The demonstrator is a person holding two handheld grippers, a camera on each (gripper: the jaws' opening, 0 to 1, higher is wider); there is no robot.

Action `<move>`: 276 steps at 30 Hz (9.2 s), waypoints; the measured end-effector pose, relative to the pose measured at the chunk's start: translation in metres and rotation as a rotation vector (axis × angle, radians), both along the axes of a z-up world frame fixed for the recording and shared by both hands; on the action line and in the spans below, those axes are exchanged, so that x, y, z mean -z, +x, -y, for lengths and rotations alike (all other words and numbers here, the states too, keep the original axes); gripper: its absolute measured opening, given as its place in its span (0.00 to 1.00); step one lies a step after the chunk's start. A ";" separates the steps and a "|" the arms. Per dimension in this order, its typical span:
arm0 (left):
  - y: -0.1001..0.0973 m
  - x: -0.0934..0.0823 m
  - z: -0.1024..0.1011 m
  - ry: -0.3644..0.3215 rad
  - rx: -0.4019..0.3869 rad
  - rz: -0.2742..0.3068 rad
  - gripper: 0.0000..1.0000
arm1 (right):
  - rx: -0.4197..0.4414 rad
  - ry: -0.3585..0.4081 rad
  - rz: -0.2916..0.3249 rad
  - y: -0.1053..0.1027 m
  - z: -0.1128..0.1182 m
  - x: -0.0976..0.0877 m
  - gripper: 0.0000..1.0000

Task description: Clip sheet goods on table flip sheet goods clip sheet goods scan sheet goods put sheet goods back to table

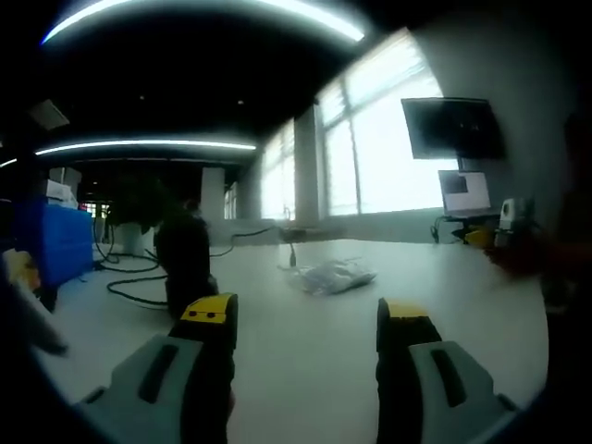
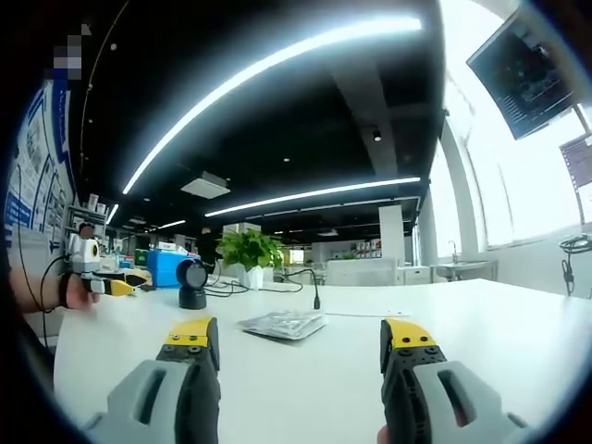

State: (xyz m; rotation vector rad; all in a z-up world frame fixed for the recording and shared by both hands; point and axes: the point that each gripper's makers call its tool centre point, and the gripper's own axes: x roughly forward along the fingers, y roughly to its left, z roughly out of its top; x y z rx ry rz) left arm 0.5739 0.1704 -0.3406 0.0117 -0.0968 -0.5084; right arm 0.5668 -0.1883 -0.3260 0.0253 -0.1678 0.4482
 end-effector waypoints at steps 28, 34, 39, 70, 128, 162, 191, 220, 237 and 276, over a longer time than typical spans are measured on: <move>0.000 0.001 0.001 0.029 -0.008 0.008 0.52 | 0.005 -0.001 -0.001 0.000 0.001 0.000 0.65; -0.001 0.001 0.004 0.041 0.004 0.013 0.52 | 0.006 -0.006 -0.005 0.001 0.000 0.001 0.65; -0.001 0.001 0.002 0.047 -0.005 0.018 0.54 | 0.001 -0.007 -0.005 0.001 -0.001 0.001 0.65; 0.005 0.005 0.002 0.057 -0.008 -0.001 0.56 | 0.005 -0.014 -0.037 0.007 0.002 0.008 0.67; 0.006 -0.001 -0.005 -0.011 -0.007 0.000 0.54 | 0.021 -0.067 -0.056 0.009 0.002 0.014 0.70; 0.004 0.003 -0.004 0.018 -0.045 -0.018 0.55 | 0.012 -0.102 -0.058 0.012 0.000 0.019 0.69; 0.008 0.005 -0.005 0.020 -0.035 -0.021 0.55 | 0.002 -0.121 -0.067 0.012 -0.005 0.022 0.68; 0.010 0.001 -0.005 -0.013 0.013 -0.010 0.58 | 0.027 -0.161 -0.080 0.012 -0.005 0.026 0.68; 0.009 0.003 -0.004 -0.001 0.003 -0.015 0.58 | 0.025 -0.139 -0.065 0.012 -0.002 0.023 0.68; 0.010 0.003 -0.005 0.004 -0.017 -0.022 0.58 | 0.023 -0.124 -0.060 0.012 0.000 0.021 0.67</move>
